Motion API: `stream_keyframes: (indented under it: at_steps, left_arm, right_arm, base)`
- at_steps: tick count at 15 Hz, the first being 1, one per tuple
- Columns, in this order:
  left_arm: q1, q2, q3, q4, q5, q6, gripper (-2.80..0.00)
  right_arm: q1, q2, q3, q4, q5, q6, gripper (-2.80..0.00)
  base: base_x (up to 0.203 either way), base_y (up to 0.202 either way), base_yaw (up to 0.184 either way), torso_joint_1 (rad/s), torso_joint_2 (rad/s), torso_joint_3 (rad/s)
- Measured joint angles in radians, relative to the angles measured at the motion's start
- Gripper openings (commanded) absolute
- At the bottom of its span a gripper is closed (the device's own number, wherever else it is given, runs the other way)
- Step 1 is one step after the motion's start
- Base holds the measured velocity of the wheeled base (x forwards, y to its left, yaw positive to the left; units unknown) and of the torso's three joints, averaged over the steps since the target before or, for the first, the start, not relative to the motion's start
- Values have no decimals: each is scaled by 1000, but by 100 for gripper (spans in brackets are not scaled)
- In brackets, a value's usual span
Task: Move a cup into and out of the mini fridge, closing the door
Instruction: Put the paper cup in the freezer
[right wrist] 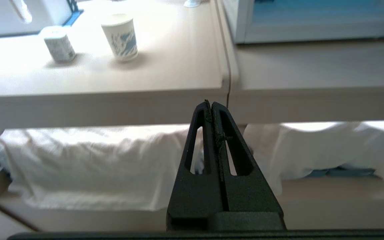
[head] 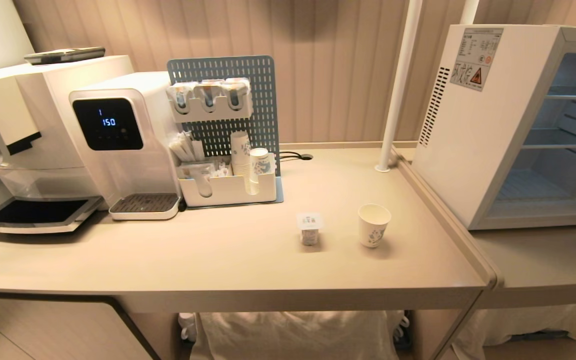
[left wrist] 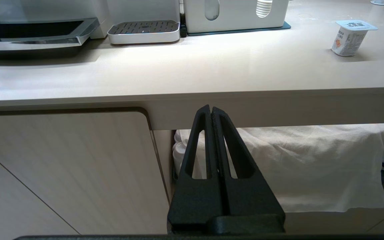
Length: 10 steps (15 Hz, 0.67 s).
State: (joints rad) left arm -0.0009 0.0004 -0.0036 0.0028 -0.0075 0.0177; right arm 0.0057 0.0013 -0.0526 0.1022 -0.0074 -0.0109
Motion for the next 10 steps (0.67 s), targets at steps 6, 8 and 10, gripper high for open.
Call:
stream_keyframes:
  at_steps: [6, 8, 10]
  left_arm:
    - [0, 0, 0, 0, 0, -10, -280]
    - [0, 0, 0, 0, 0, -10, -280]
    - [0, 0, 0, 0, 0, -7, -280]
  right_arm:
    - [9, 213, -566, 143, 6, -12, -280]
    - [27, 422, -713, 224, 66, -16, -280]
    - [37, 646, -765, 204, 207, -51, -280]
  base:
    - [0, 0, 0, 0, 0, 0]
    - [0, 0, 0, 0, 0, 0]
    - [0, 0, 0, 0, 0, 0]
